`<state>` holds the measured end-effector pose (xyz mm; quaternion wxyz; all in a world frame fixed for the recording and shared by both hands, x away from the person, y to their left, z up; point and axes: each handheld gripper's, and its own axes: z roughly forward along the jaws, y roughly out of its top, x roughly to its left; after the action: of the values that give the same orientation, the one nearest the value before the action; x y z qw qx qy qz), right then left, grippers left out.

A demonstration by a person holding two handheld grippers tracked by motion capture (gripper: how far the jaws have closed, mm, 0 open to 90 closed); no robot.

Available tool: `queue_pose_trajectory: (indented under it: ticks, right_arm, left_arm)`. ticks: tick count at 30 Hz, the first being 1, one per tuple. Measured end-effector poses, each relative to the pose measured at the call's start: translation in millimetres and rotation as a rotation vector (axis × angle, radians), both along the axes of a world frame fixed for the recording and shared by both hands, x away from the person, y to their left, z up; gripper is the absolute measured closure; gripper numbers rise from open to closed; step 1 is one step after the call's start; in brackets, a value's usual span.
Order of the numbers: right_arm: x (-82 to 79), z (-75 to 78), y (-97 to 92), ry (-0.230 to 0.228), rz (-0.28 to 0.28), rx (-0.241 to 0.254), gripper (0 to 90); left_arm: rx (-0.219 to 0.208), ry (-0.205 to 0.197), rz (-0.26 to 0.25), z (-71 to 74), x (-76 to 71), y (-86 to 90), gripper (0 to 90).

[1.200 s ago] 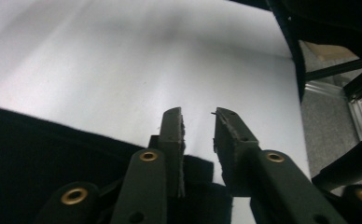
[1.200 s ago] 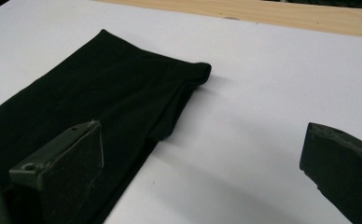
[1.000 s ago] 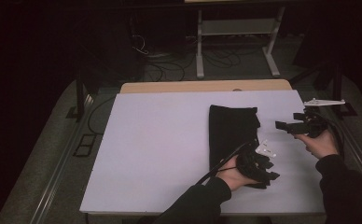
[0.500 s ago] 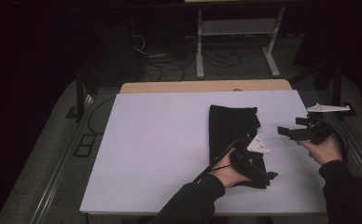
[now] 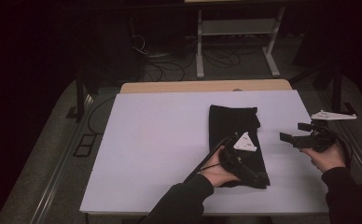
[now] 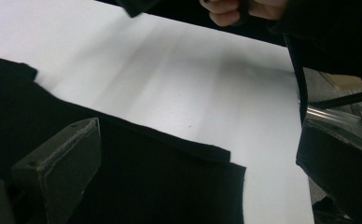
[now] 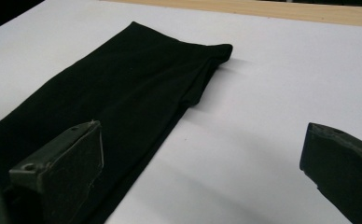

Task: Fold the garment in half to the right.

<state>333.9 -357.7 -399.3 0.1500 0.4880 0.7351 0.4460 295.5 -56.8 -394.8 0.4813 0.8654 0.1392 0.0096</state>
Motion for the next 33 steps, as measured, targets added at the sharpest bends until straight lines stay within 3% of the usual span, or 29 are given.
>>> queue_pose_trajectory:
  ticks: [33]
  right_arm:
    - [-32.5, -5.3, 8.5, -0.014, 0.034, -0.034, 0.0]
  left_arm:
    - [-0.041, -0.035, 0.150, 5.7, 6.8, 78.5, 0.0]
